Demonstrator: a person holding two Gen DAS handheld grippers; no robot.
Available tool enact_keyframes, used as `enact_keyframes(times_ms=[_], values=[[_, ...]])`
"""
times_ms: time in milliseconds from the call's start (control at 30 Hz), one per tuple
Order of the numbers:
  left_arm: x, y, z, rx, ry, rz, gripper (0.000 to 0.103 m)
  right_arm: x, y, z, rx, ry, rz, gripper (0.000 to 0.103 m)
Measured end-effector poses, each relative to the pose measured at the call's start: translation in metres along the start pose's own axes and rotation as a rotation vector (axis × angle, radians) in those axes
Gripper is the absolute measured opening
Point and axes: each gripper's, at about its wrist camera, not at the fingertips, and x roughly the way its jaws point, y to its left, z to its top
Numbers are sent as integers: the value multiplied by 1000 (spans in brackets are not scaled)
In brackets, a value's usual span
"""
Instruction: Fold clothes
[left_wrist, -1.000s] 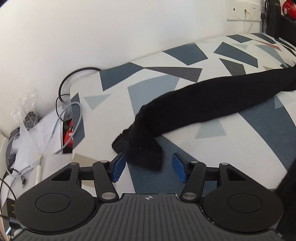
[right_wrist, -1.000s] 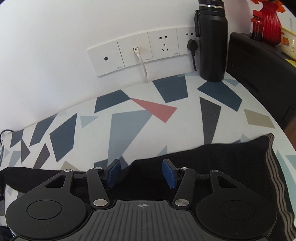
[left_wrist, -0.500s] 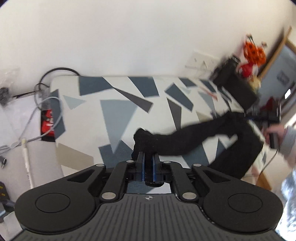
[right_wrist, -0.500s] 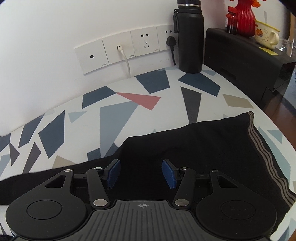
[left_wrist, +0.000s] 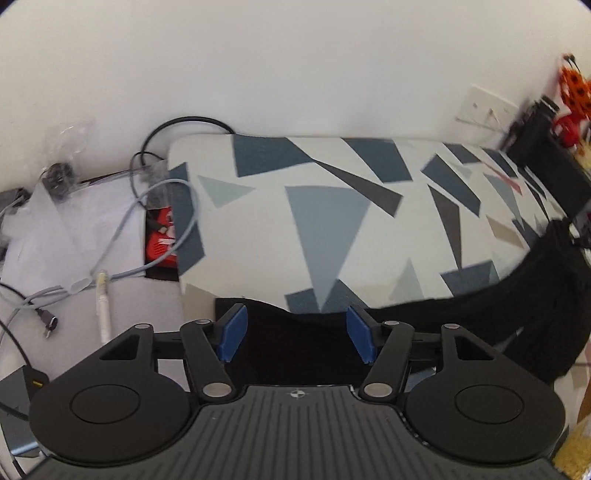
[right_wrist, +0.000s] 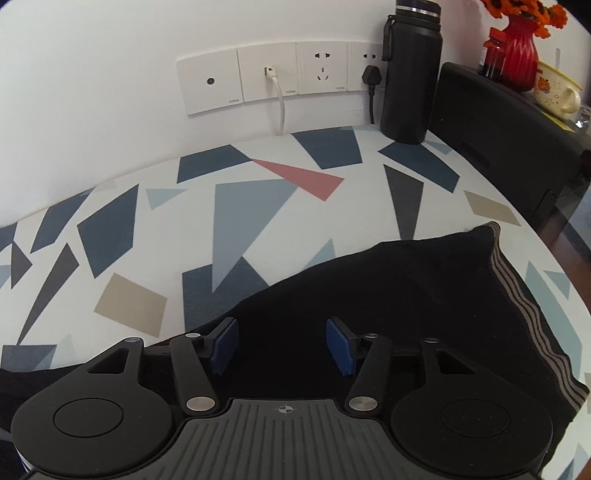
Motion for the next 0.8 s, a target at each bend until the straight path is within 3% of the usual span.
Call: enact_keyframes(times_ms=[133,233,333,500,633,767,800], values=[[17,-51,-9,200,80,-63,61,3,-5,-4,-42,6,-21,51],[35,-80,-16,259,153,-93,60,5,9,-9,-188,13,-4,53],[50,-86,-16,203,154,-86,60,11,30,-13,-313,23,31,59],[73,-81,-9,134,144,-26,63,44,50,-2,-342,74,49,59],[82,-66,3,32,81,38,64,72,39,23,-192,31,43,63],[81,-35,17,-186,-12,182,65,83,14,47,43,-65,-41,61],[77,-30,19,-206,-12,173,65,80,8,49,78,-83,-42,61]])
